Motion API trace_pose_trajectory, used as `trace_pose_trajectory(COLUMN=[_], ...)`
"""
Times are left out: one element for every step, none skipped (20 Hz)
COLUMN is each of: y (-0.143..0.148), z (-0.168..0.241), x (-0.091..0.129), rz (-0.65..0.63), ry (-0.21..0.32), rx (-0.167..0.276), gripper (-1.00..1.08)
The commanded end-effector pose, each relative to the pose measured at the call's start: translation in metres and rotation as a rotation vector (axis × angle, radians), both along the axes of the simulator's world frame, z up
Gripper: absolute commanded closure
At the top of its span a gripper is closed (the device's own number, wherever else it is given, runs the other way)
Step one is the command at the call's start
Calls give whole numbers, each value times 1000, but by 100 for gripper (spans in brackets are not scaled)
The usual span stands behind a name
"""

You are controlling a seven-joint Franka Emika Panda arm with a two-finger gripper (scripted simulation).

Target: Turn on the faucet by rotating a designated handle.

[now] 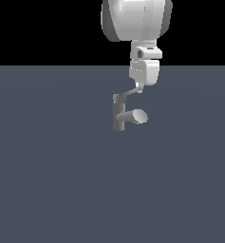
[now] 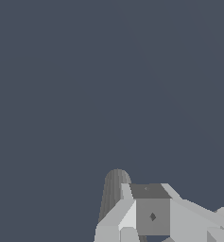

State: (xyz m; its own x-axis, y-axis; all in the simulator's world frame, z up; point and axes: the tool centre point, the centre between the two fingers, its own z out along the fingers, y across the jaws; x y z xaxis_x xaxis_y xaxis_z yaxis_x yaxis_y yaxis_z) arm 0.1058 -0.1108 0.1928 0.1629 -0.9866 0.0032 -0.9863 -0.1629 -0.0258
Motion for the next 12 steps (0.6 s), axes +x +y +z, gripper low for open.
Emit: trace_pose_trajectory(y=[-11,0,1,2,3,4,4,5,6,7,8,9], z=[-11,1,0,0,-1,-1,-2,-2,-3,-3,-4,-4], x=[-13,-2,-4,-7,-10,-12,-15,-18,-21,-23,-26,-29], rz=[-15,0,0,-1,-1,-2,-2,-3,-4,-4,-5,-5], ry=[26,-1,0,1,2,3,4,5,6,7,8,9], rx=[-1,0,0,0,0,0,0,0,0,0,0,0], gripper=[108,108,108,108,108,108,108,108,108,108,108,108])
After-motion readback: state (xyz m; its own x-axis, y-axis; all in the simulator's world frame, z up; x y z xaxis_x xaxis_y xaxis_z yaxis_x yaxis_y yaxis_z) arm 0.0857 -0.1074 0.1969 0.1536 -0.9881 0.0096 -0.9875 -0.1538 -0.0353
